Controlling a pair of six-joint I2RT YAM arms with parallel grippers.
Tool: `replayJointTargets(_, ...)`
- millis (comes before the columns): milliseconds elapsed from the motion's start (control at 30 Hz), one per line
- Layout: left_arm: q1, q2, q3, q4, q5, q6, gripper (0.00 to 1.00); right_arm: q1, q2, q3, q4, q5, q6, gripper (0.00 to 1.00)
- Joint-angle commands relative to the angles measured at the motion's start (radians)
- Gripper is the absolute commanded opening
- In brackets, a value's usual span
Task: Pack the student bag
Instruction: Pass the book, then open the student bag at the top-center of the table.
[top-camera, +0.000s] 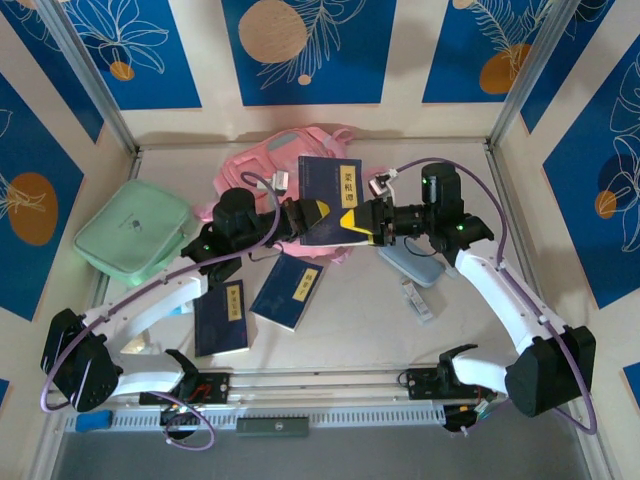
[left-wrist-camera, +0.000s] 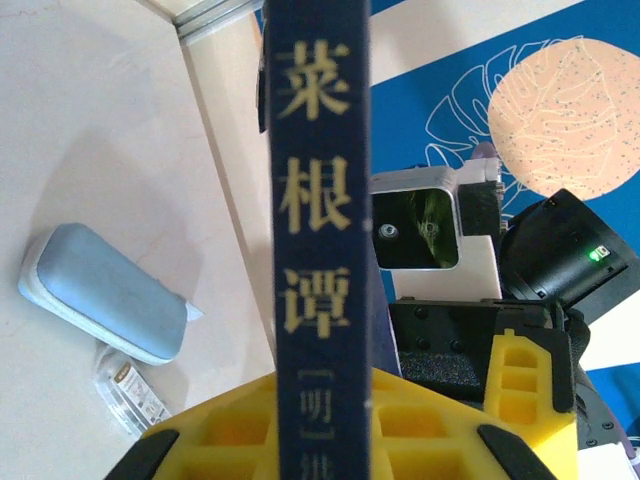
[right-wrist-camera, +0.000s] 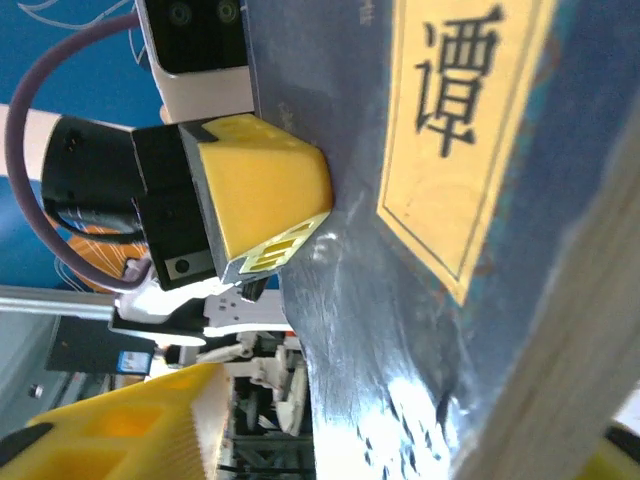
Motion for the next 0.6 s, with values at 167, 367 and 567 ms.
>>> replayJointTargets(167, -0.004, -0.014, 0.031, -0.092, -0.044, 0.074, 0.00, -0.013, 0.016, 0.007, -0.055, 0.009, -0.041, 0.13)
replayJointTargets(367, 0.003, -0.024, 0.052, -0.207, -0.052, 0.209, 0.40, -0.061, 0.018, 0.038, -0.215, 0.066, -0.126, 0.00)
replayJointTargets(567, 0.012, 0.072, 0.234, -0.642, -0.251, 0.730, 0.60, -0.193, 0.016, 0.067, -0.500, 0.243, -0.277, 0.00)
